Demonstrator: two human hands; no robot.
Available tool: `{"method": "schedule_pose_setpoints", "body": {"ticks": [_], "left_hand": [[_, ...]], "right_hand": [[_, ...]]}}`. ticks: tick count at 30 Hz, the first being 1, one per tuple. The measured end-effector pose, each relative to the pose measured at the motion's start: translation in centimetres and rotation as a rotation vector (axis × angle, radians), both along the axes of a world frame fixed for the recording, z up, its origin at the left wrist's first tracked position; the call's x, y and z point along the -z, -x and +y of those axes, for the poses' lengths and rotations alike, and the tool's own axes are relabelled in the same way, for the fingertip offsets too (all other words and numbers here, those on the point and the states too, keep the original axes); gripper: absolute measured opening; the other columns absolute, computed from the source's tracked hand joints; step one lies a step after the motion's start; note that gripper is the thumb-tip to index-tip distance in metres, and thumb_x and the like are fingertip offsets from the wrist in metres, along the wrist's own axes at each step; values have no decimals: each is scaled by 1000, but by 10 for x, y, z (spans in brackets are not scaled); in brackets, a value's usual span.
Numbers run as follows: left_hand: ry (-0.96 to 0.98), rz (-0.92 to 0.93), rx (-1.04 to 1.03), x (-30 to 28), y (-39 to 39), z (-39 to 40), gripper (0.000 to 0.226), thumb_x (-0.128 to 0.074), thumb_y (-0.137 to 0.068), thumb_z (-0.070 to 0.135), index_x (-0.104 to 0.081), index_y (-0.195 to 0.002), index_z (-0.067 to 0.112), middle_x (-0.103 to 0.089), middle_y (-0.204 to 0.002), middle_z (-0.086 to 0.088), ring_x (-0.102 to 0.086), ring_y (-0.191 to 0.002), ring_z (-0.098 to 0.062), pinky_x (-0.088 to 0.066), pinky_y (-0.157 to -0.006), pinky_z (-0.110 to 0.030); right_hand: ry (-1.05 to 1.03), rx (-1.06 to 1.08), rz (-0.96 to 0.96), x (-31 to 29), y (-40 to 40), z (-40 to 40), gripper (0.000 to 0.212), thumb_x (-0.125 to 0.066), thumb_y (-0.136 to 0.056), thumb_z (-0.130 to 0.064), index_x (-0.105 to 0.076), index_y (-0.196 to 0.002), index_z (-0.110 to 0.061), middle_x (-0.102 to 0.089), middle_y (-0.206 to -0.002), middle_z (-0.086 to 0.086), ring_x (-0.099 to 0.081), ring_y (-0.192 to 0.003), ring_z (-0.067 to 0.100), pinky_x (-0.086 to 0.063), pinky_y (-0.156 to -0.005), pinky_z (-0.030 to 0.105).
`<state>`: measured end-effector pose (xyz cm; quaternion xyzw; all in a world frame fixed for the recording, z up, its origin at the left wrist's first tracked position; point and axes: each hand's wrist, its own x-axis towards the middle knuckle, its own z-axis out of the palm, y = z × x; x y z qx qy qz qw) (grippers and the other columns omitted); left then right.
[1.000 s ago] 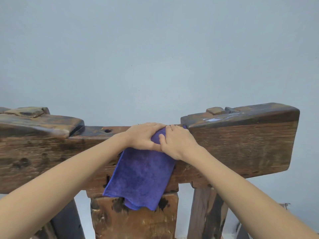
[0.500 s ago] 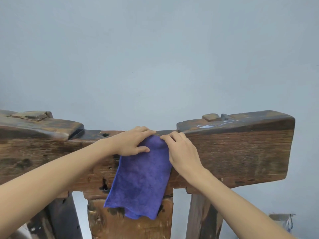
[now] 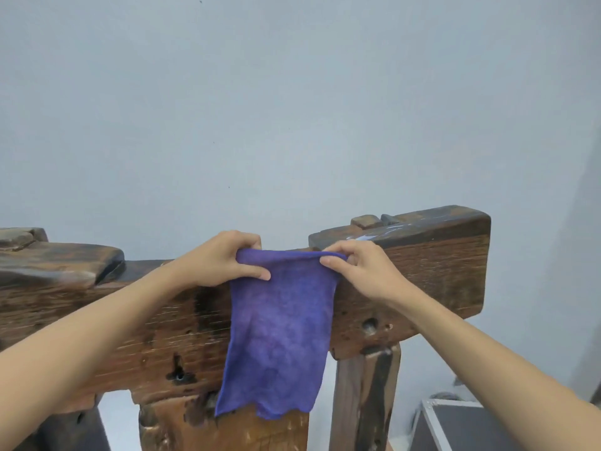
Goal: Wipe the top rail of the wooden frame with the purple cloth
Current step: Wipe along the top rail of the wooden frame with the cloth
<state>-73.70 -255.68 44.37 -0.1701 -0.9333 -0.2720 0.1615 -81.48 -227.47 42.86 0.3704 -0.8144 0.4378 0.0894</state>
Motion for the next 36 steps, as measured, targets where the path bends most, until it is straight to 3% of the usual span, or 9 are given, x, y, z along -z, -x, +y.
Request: {"method": "schedule_pose_setpoints", "body": {"ticks": [4,8,13,19,23,27,31,34,36], "left_hand": [[-235,-2,90,-12,20,21,41,-86,-80,31,-53,-73,8,-52,-63,8,-47,-59,-8,-36,-54,-22],[-418,41,155,-30,48,49,22,-81,-86,15,-60,-85,6,-71,-74,5,-65,-68,-8,-50,-62,-19],[-510,122,164,-60,85,69,14,-77,-89,9,-65,-89,17,-80,-88,-5,-76,-79,-16,-57,-68,-23],[-490,256,-39,-84,130,77,10,-74,-88,12,-66,-89,18,-79,-85,-5,-75,-79,-23,-57,-74,-34],[-384,297,-284,-72,155,79,8,-70,-85,13,-65,-85,20,-77,-80,-6,-70,-76,-25,-57,-70,-38],[-247,193,-466,-47,171,76,8,-68,-82,15,-65,-88,19,-73,-81,-3,-69,-78,-27,-58,-71,-39],[-3,109,-646,-22,167,83,23,-61,-80,15,-56,-102,22,-69,-102,8,-65,-94,-24,-54,-76,-38],[0,278,-638,-10,154,109,11,-53,-89,32,-59,-89,22,-68,-90,8,-63,-85,-24,-49,-70,-35],[43,258,-530,-5,149,132,34,-43,-95,43,-55,-71,22,-64,-74,4,-62,-79,-28,-45,-66,-36]], "right_hand": [[78,80,-21,-22,1,19,11,-60,-100,-28,-70,-95,-31,-69,-61,0,-65,-46,12,-42,-51,14],[240,147,-87,-48,14,41,11,-57,-102,-22,-68,-99,-23,-75,-94,4,-77,-65,23,-54,-44,25],[269,227,101,-79,49,67,14,-58,-101,-22,-71,-95,-24,-75,-91,0,-78,-71,17,-63,-75,44],[115,293,307,-109,98,58,14,-49,-102,-20,-63,-104,-20,-73,-91,-5,-73,-83,9,-56,-82,37],[-79,285,261,-92,117,33,40,-58,-93,-25,-50,-131,-14,-61,-123,5,-60,-112,25,-46,-91,32],[-392,167,161,-50,127,13,74,-54,-95,-46,-19,-157,-27,-9,-165,13,-48,-133,37,-39,-107,43],[-584,96,338,-35,130,9,62,-40,-95,-61,-19,-153,-53,33,-164,-2,-55,-123,39,-44,-100,48],[-627,119,324,-35,132,6,52,-32,-94,-65,-32,-146,-55,25,-167,-2,-51,-128,39,-36,-108,50],[-696,144,271,-37,135,5,48,-28,-97,-56,-43,-141,-44,0,-170,5,-46,-133,37,-28,-110,49]]}}
